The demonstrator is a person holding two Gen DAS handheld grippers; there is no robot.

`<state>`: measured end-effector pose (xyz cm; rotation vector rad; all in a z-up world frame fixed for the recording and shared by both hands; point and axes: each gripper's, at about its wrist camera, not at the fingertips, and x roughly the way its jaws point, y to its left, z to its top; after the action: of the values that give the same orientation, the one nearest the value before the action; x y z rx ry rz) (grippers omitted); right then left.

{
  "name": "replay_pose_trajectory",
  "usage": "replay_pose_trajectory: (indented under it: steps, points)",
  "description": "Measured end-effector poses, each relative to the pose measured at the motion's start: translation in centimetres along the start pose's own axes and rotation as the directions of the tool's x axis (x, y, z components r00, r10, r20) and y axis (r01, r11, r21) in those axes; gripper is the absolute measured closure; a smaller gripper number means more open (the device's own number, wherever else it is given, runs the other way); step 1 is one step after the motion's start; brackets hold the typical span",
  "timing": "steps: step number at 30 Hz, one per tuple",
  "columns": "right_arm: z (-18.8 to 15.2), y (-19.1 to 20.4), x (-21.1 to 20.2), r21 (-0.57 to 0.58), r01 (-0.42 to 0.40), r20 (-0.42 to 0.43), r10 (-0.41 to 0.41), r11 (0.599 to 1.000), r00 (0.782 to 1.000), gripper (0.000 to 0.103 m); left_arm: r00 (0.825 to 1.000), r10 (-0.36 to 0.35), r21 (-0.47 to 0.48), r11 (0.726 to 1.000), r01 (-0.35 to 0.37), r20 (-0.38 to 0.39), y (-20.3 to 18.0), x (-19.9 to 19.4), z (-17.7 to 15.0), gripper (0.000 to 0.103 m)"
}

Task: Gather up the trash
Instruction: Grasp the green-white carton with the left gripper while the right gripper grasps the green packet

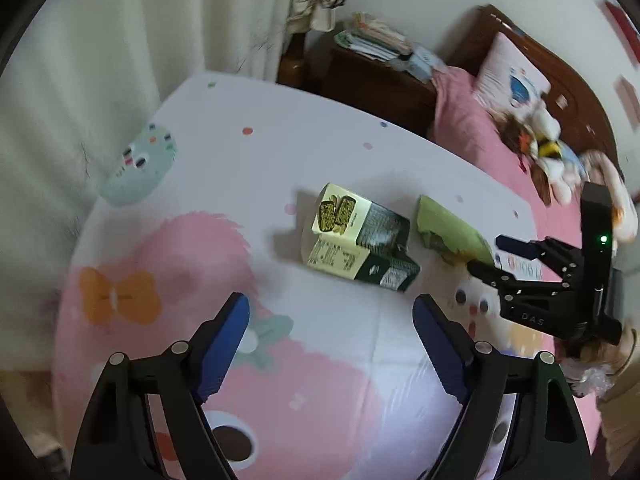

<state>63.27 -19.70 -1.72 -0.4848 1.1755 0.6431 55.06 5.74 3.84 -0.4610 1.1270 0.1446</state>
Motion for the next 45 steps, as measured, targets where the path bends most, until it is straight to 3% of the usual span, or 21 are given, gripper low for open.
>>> replay_pose_trajectory:
  steps: [8, 12, 14, 19, 26, 32, 33, 34, 36, 45]
  points:
    - [2.3, -2.2, 5.0, -0.054, -0.087, -0.077, 0.082, 0.995, 0.994, 0.047, 0.996, -0.077, -0.186, 0.98, 0.067, -0.046, 0.0, 5.1, 1.2, 0.018]
    - [2.9, -1.9, 5.2, -0.073, -0.091, -0.073, 0.086, 0.993, 0.994, 0.08, 0.995, -0.087, -0.271, 0.96, 0.069, -0.055, 0.7, 7.2, 1.3, 0.018]
    - [3.1, -1.8, 5.2, -0.064, -0.096, -0.067, 0.092, 0.993, 0.993, 0.085, 0.994, -0.09, -0.308, 0.949, 0.068, -0.059, 0.8, 8.3, 1.3, 0.018]
    - [3.2, -1.4, 3.9, 0.003, -0.076, -0.006, 0.076, 0.997, 0.997, 0.087, 0.994, -0.085, -0.397, 0.917, 0.05, -0.072, 1.3, 11.0, 1.3, 0.018]
    - [4.1, -0.6, 3.0, 0.049, -0.043, 0.043, 0.041, 0.998, 0.998, 0.087, 0.992, -0.106, -0.526, 0.849, 0.054, -0.07, 2.1, 14.6, 0.2, 0.018]
    - [3.8, 1.0, 2.9, 0.081, -0.028, 0.052, 0.024, 0.996, 0.998, 0.087, 0.988, -0.149, -0.575, 0.812, 0.1, -0.038, 1.4, 16.4, -0.3, 0.041]
    - [3.7, 1.3, 2.9, 0.081, -0.03, 0.05, 0.026, 0.996, 0.998, 0.087, 0.987, -0.158, -0.579, 0.808, 0.109, -0.035, 1.1, 16.6, -0.2, 0.05]
    - [3.6, 1.5, 2.9, 0.08, -0.029, 0.048, 0.025, 0.996, 0.999, 0.087, 0.985, -0.169, -0.581, 0.806, 0.119, -0.033, 0.7, 16.9, -0.1, 0.064]
    - [3.4, 2.1, 3.0, 0.081, -0.029, 0.043, 0.025, 0.996, 0.999, 0.087, 0.985, -0.166, -0.569, 0.815, 0.114, -0.04, -0.1, 17.5, 0.0, 0.077]
    - [-0.8, 5.2, 0.1, 0.158, -0.085, 0.067, 0.075, 0.984, 0.995, 0.087, 0.983, -0.177, -0.46, 0.878, 0.135, -0.05, -1.3, 14.8, -0.9, 0.08]
